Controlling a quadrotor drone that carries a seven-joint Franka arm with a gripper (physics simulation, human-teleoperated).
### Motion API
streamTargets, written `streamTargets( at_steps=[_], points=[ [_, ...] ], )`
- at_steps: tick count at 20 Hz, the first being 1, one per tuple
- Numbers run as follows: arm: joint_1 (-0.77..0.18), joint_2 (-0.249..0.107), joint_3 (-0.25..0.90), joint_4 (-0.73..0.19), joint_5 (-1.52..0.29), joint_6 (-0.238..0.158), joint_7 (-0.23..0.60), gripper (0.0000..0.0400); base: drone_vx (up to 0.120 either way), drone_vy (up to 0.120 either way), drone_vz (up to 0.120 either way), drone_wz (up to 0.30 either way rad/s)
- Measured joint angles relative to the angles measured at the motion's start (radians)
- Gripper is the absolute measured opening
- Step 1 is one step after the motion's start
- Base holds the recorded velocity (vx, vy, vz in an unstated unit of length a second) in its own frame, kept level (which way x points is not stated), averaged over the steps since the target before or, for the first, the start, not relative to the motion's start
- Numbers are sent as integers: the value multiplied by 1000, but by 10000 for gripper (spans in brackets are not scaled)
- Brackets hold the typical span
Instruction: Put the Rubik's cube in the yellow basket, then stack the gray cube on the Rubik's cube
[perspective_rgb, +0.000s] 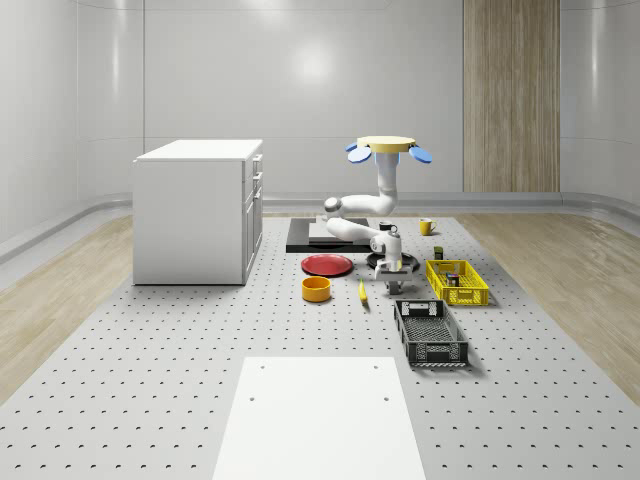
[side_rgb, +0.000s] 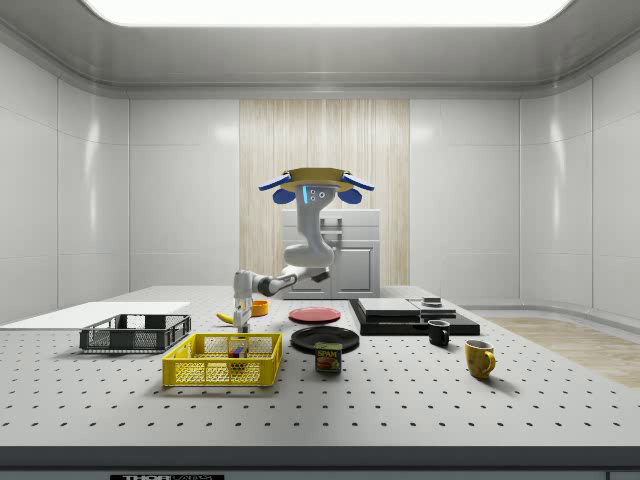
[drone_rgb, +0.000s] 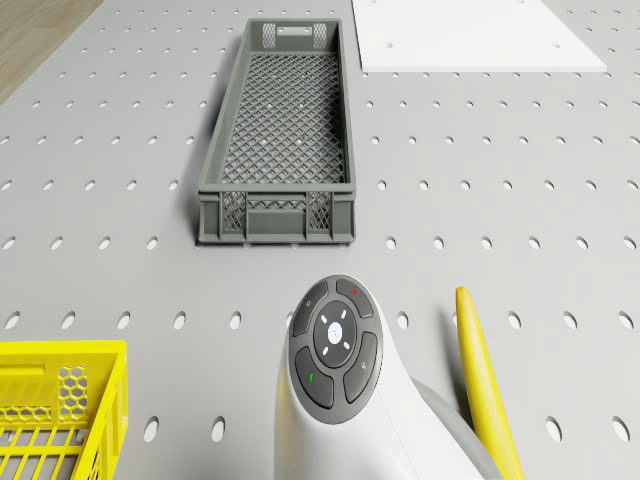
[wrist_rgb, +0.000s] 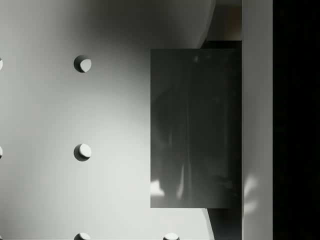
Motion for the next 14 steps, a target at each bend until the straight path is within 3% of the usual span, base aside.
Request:
streamTargets(
  at_steps=[9,14],
  points=[
    [11,2,33,-18,29,-22,-1,252,0,0,0,0],
    [22,0,86,-42,77,-48,0,250,0,0,112,0]
  ],
)
